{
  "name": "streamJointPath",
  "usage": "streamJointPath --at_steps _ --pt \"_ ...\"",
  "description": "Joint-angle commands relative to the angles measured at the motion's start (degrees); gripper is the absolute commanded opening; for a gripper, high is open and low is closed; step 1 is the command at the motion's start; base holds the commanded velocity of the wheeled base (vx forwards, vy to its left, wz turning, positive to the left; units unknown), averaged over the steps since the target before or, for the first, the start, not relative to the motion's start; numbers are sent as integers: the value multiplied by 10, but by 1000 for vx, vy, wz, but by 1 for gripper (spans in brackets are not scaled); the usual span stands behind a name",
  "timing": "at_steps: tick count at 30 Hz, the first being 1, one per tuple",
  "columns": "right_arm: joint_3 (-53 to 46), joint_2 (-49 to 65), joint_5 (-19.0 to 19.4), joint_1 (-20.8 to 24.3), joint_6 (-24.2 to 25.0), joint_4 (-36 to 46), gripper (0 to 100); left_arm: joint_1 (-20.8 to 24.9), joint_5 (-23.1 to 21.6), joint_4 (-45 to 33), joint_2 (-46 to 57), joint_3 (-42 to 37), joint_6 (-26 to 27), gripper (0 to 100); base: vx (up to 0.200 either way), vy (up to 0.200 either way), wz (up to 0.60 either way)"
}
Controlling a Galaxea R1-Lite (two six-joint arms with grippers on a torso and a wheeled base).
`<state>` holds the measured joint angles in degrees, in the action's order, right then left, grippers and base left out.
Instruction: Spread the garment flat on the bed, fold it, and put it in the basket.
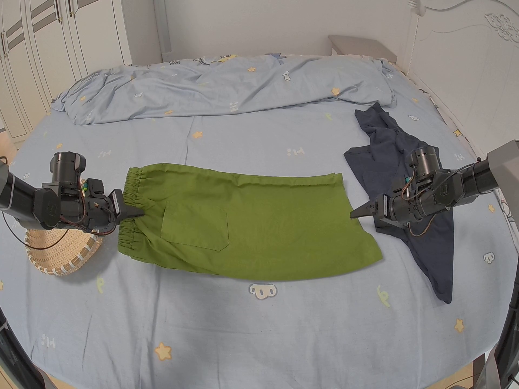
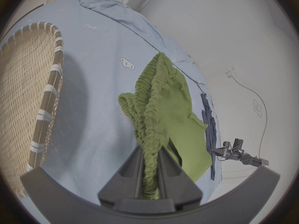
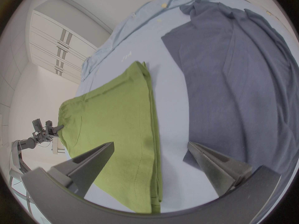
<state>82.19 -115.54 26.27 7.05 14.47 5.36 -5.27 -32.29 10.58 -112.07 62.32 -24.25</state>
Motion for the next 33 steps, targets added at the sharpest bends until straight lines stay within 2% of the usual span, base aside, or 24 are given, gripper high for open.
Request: streamJointPath --at_steps 1,27,28,33 --pt "-6 -21 -2 16 0 5 100 0 0 1 5 1 2 0 0 0 0" --pt "-31 -18 4 49 5 7 100 1 1 1 -2 5 3 0 0 0 0" --pt "-31 -18 4 49 5 7 0 1 1 1 -2 5 3 0 0 0 0" --pt "-32 -15 3 47 5 7 0 -1 1 1 -2 8 3 0 0 0 0"
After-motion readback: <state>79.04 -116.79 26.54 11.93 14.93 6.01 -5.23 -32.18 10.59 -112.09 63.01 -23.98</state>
